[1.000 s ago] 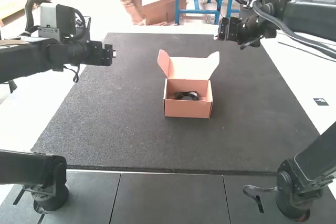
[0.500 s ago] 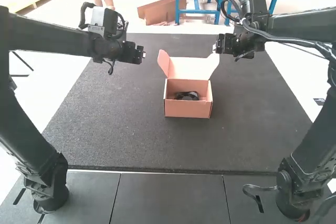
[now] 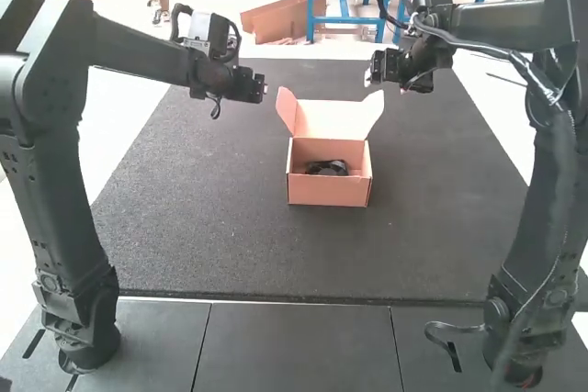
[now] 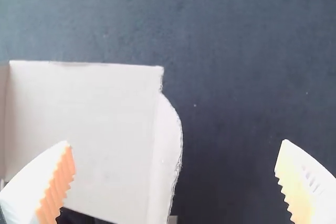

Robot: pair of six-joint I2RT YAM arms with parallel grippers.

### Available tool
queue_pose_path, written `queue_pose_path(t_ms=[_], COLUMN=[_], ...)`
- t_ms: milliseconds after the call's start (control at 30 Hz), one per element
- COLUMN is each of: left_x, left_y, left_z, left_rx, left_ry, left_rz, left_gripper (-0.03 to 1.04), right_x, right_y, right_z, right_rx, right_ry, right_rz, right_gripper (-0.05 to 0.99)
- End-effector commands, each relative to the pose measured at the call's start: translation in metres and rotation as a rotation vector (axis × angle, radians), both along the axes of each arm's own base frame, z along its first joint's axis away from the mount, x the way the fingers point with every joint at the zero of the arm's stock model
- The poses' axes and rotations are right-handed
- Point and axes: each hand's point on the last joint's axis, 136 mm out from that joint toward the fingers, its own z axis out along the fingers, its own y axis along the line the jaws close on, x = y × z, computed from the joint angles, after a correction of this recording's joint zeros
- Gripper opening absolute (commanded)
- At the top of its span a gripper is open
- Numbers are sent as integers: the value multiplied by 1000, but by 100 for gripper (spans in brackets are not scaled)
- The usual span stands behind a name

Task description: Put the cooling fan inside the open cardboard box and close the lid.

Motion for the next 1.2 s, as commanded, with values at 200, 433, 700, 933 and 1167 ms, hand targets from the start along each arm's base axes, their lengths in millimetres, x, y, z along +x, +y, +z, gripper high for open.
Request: queue_pose_path(t_ms=[200, 433, 700, 933, 1167], left_x=[14, 10, 6, 5, 4], left_y=[-25, -53, -68, -71, -70], left_z=[12, 7, 5, 6, 3], left_rx=[-80, -180, -235, -244, -242], left_ry=[-18, 27, 58, 57, 65], left_rz=[-71, -173, -226, -233, -232], left_gripper=[97, 97, 97, 97, 97], right_x=[13, 11, 8, 10, 9], right_y=[3, 10, 14, 10, 9], right_z=[10, 4, -3, -12, -16], right_rx=[68, 94, 93, 81, 46], right_ry=[35, 79, 107, 117, 116], right_rz=[46, 66, 80, 76, 77], right_gripper=[86, 81, 79, 59, 52])
